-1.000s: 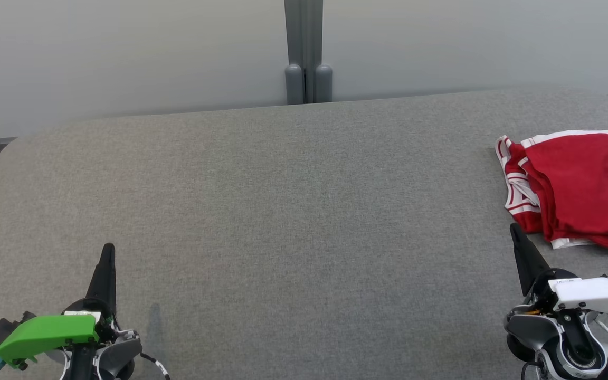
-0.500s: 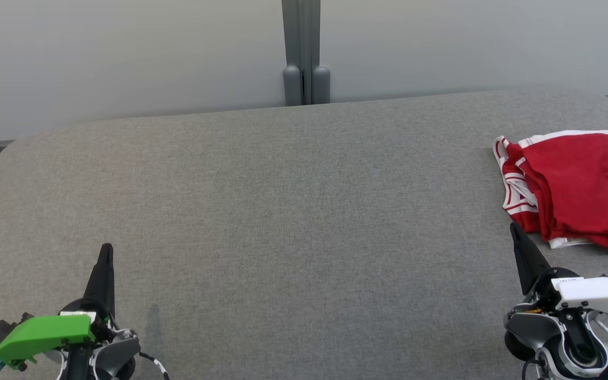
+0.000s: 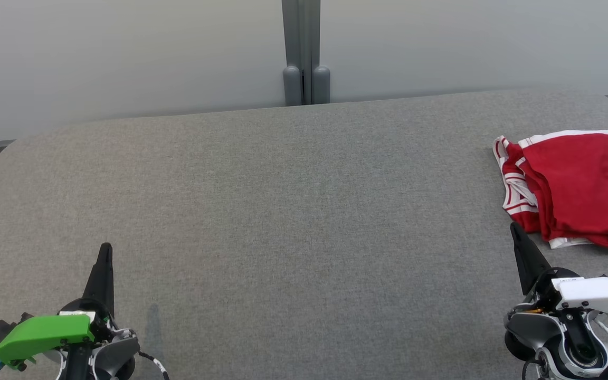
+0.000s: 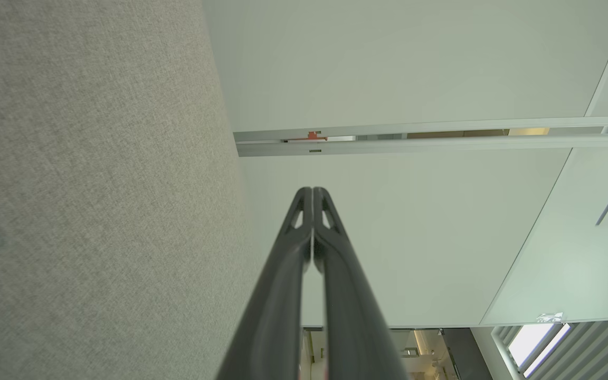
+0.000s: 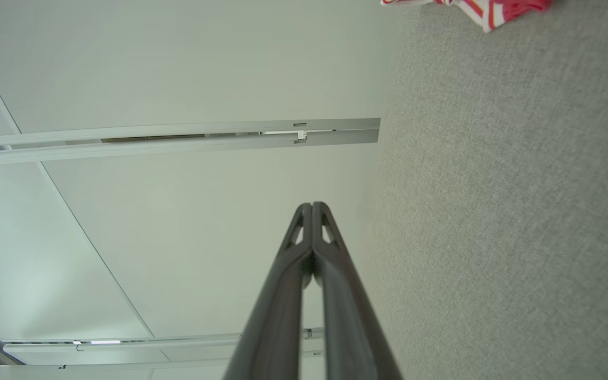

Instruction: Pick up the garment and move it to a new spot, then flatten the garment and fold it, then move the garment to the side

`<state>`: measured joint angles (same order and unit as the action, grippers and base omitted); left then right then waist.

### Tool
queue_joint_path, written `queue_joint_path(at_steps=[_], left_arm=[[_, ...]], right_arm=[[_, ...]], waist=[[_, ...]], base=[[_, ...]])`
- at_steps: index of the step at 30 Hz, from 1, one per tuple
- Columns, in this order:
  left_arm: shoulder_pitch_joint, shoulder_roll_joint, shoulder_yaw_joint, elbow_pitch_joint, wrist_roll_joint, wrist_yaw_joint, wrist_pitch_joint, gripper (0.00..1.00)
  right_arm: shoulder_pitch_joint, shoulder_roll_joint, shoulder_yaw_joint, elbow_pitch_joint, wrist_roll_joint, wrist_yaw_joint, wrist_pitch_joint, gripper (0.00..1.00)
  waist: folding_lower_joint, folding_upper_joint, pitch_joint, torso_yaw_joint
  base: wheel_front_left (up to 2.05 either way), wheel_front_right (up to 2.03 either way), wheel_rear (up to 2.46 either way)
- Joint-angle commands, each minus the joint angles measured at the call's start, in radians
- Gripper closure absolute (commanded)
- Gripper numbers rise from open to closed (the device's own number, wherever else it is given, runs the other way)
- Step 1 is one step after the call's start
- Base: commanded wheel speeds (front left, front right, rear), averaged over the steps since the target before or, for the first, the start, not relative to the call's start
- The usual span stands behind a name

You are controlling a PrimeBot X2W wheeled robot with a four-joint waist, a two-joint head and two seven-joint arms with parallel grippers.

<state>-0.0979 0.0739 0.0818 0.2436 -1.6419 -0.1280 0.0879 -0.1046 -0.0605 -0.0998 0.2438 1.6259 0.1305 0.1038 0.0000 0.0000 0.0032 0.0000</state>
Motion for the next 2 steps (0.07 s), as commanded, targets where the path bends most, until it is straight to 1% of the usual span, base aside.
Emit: queue_joint_path(at_steps=[1, 2], left_arm=[[-0.014, -0.001, 0.004, 0.002, 0.005, -0.006, 0.004, 1.0], [-0.014, -0.001, 0.004, 0.002, 0.006, -0.006, 0.005, 1.0]], right_arm=[[-0.004, 0.0, -0.003, 0.002, -0.004, 0.0, 0.002, 1.0], [-0.004, 0.0, -0.003, 0.002, -0.004, 0.0, 0.002, 1.0]], waist=[[0.0, 0.0, 0.0, 0.0], [0.0, 0.0, 0.0, 0.0]], base=[[0.0, 0.0, 0.0], [0.0, 0.0, 0.0]])
